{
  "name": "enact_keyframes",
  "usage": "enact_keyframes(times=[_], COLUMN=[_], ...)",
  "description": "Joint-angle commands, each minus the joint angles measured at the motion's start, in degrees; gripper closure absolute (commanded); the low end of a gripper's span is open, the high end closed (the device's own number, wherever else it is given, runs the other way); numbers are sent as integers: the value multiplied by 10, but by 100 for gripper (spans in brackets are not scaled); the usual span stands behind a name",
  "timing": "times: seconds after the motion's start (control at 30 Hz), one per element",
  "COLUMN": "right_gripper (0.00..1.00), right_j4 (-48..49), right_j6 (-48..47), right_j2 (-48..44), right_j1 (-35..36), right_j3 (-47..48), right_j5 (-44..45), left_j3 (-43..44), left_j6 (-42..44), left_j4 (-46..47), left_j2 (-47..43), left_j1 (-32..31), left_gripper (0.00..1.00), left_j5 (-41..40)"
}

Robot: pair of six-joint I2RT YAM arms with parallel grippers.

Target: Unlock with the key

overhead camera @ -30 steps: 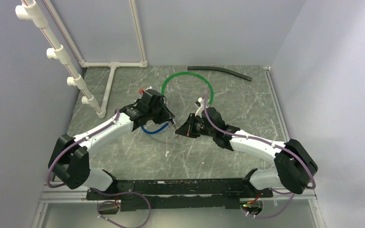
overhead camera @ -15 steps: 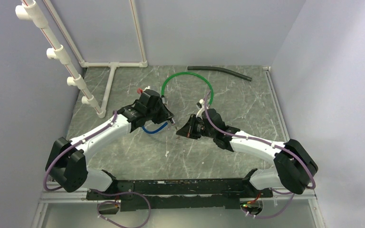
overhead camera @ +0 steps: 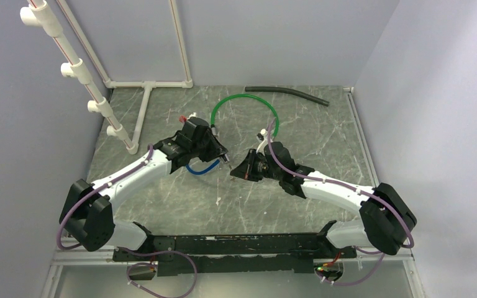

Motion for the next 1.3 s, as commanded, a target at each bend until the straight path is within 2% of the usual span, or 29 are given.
enact_keyframes(times=[0.0, 1.27], right_gripper=[100, 100], right_j4=[16, 11], right_j6=[-11, -20], right_j2=[-8, 19], right_j1=[3, 2], right_j3=[27, 51], right_j5=[7, 16], left_j3=[2, -11], left_j6=[-7, -7], left_j4=[41, 49], left_j2=[-12, -18], left_j1=[1, 1], left_gripper=[100, 100], left_j5=[4, 16])
